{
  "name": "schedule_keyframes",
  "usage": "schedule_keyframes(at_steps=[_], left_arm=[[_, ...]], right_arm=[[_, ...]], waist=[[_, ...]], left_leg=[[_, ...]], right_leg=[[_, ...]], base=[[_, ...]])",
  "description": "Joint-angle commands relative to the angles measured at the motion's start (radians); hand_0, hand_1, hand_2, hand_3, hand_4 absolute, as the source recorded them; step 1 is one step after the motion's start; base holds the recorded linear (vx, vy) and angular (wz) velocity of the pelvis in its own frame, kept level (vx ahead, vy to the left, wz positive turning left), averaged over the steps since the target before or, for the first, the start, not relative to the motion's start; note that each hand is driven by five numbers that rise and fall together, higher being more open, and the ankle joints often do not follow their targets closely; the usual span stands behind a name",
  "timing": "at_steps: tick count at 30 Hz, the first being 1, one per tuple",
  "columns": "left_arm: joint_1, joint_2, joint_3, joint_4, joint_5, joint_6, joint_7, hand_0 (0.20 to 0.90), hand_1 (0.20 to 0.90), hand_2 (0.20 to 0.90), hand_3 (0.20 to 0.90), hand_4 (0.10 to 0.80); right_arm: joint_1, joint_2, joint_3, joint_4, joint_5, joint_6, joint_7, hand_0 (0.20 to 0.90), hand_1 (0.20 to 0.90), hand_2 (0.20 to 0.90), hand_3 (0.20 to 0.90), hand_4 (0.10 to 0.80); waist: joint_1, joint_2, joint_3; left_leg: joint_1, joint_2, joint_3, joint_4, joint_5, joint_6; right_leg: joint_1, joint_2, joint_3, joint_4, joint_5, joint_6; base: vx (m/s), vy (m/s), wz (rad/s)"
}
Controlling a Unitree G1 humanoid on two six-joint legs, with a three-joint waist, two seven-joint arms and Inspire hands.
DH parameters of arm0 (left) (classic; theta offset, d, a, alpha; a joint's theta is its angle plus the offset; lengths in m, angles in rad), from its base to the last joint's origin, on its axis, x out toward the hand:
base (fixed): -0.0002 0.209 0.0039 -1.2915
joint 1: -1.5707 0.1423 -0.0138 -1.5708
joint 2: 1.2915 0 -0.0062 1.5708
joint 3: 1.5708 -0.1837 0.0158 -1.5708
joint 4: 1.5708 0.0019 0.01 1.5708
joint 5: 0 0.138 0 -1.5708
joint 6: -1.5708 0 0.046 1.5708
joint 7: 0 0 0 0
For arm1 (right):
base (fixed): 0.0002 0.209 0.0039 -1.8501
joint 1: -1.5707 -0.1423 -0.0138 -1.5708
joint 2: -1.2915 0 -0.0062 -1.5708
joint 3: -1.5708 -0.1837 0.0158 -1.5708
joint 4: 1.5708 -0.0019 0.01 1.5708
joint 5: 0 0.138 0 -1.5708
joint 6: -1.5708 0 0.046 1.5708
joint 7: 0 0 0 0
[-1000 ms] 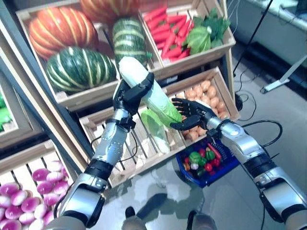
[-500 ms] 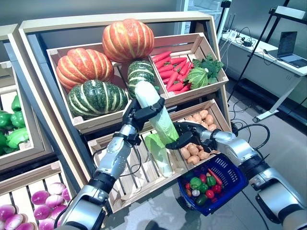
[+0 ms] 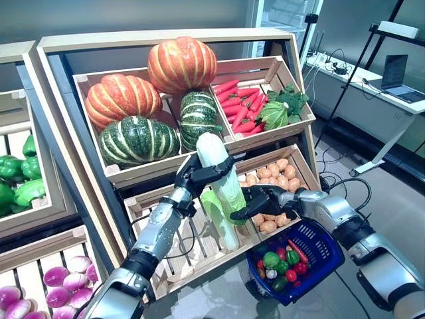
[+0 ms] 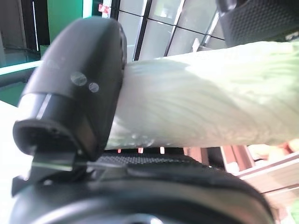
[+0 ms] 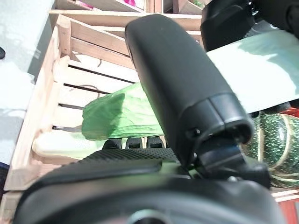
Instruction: Put vegetables into the basket
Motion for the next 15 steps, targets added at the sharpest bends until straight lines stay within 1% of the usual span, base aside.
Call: schedule_keyframes(at_steps=[1,5,8,11,12,13,15], left_arm=[[-0.090,-0.091,-0.069,-0.013,-0.048,-0.057,-0.079,0.300,0.300,0.300,0.300,0.400],[-0.069,-0.102,-0.083,-0.011,-0.041,-0.055,-0.102,0.300,0.300,0.300,0.300,0.400],[-0.064,-0.104,-0.091,-0.009,-0.051,-0.053,-0.111,0.300,0.300,0.300,0.300,0.400],[-0.063,-0.114,-0.103,-0.009,-0.058,-0.042,-0.121,0.300,0.300,0.300,0.300,0.400],[-0.062,-0.117,-0.108,-0.011,-0.059,-0.040,-0.124,0.300,0.300,0.300,0.300,0.400],[-0.060,-0.121,-0.114,-0.007,-0.069,-0.043,-0.130,0.300,0.300,0.300,0.300,0.400],[-0.059,-0.126,-0.115,-0.006,-0.075,-0.042,-0.133,0.300,0.300,0.300,0.300,0.400]], right_arm=[[-0.172,0.133,-0.050,0.006,0.243,-0.051,0.093,0.900,0.900,0.900,0.900,0.800],[-0.171,0.168,-0.083,0.028,0.332,-0.017,0.105,0.900,0.900,0.900,0.900,0.800],[-0.167,0.175,-0.092,0.031,0.345,-0.015,0.103,0.900,0.900,0.900,0.900,0.800],[-0.171,0.192,-0.103,0.055,0.371,-0.020,0.126,0.900,0.900,0.900,0.900,0.800],[-0.172,0.200,-0.106,0.052,0.387,-0.028,0.116,0.467,0.467,0.467,0.467,0.511],[-0.174,0.208,-0.110,0.048,0.410,-0.038,0.099,0.300,0.300,0.300,0.300,0.400],[-0.175,0.215,-0.114,0.049,0.418,-0.045,0.089,0.300,0.300,0.300,0.300,0.400]], waist=[[0.022,0.012,-0.080],[0.025,0.015,-0.082],[0.026,0.016,-0.083],[0.027,0.017,-0.083],[0.027,0.017,-0.083],[0.026,0.017,-0.084],[0.027,0.017,-0.085]], left_leg=[[-0.016,-0.066,-0.032,-0.021,-0.018,0.059],[-0.013,-0.067,-0.037,-0.019,-0.022,0.060],[-0.013,-0.067,-0.039,-0.017,-0.024,0.062],[-0.012,-0.069,-0.042,-0.015,-0.027,0.064],[-0.012,-0.069,-0.043,-0.013,-0.029,0.065],[-0.011,-0.070,-0.044,-0.010,-0.031,0.064],[-0.010,-0.070,-0.046,-0.010,-0.033,0.065]], right_leg=[[-0.064,0.069,0.024,-0.014,0.074,-0.105],[-0.061,0.071,0.030,-0.013,0.069,-0.107],[-0.062,0.071,0.033,-0.010,0.066,-0.108],[-0.062,0.071,0.037,-0.004,0.062,-0.110],[-0.063,0.071,0.039,-0.002,0.061,-0.110],[-0.062,0.071,0.041,-0.002,0.060,-0.110],[-0.061,0.071,0.042,-0.003,0.059,-0.110]], base=[[0.011,0.012,0.03],[0.000,0.000,0.00],[0.000,0.000,0.00],[0.001,0.003,0.01],[0.002,0.011,0.05],[0.002,0.010,0.04],[0.000,0.000,0.00]])
